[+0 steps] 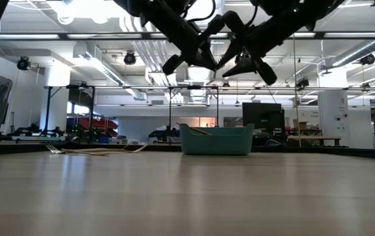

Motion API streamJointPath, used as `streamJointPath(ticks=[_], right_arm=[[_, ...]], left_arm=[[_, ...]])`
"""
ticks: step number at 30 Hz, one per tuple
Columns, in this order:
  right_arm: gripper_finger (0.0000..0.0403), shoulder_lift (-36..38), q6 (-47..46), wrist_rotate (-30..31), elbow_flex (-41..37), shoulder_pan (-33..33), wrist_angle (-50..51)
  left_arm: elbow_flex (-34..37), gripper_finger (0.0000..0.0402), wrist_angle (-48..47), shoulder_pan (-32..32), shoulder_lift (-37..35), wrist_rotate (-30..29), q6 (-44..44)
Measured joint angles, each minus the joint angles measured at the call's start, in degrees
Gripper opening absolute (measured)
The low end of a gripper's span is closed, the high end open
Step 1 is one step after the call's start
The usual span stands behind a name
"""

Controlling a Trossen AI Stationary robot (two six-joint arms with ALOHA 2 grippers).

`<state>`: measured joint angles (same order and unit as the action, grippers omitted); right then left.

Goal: Sort silverware by color (type)
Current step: Put the orange fork into the white bin

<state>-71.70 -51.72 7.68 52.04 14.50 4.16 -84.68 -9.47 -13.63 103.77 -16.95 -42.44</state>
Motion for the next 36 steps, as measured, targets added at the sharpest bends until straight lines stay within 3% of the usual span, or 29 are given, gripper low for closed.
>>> streamJointPath(ticks=[36], right_arm=[[0.0098, -0.40, 5.69, 1.33, 2.93, 0.04, -2.70]], left_arm=[[0.11, 0.0000, 3.18, -1.19, -3.65, 1.02, 0.97]])
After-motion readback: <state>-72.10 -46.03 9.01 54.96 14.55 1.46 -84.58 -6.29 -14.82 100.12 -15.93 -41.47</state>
